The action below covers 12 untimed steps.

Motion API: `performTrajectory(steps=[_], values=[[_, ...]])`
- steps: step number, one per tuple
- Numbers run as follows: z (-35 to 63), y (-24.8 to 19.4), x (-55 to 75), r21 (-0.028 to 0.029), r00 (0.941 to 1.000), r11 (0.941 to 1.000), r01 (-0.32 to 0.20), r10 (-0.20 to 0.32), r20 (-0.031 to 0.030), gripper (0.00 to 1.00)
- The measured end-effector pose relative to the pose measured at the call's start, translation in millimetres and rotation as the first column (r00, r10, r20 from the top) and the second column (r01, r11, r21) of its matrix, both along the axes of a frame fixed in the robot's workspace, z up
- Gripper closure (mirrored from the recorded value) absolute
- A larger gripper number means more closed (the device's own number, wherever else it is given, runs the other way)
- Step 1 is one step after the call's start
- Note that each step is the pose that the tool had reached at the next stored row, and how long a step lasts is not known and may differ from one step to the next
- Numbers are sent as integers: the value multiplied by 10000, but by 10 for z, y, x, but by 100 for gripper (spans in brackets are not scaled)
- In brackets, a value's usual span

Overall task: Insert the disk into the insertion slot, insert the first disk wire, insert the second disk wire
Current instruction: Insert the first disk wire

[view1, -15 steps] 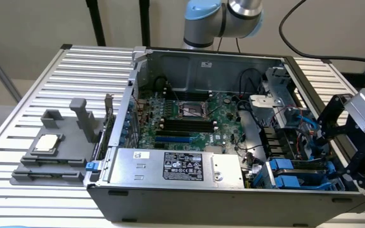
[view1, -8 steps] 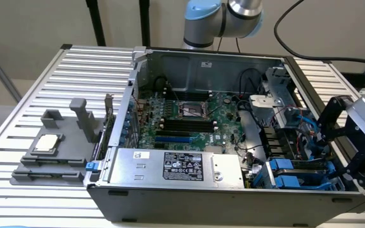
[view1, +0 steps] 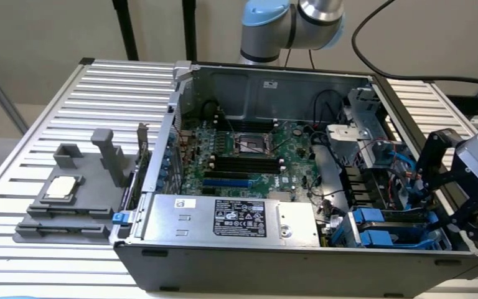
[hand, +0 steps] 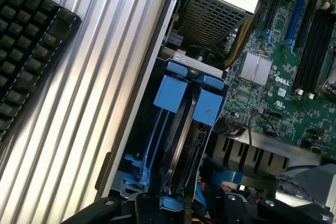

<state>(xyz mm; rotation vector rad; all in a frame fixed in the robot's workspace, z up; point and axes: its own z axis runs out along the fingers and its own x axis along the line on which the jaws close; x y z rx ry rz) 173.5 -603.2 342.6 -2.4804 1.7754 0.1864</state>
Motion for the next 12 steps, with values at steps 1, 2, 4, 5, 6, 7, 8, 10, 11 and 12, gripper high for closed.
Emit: performTrajectory(steps=[1,2,4,5,6,7,8,10,11,12], values=[[-2,0,0,8,9999,9999,-107,107,27,55],[-4,0,0,19,9998,9998,-195,195,47,55],[-7,-1,2,63,9994,9994,-342,342,67,55],[-6,-1,3,85,9992,9992,-398,397,71,55],[-6,0,4,101,9990,9990,-444,443,74,57],[-6,0,5,116,9988,9988,-484,484,75,57],[-6,0,7,130,9986,9985,-525,524,78,64],[-6,0,8,159,9982,9981,-602,601,84,71],[-6,0,9,173,9979,9978,-641,639,89,71],[-6,0,9,188,9977,9975,-679,678,92,71]])
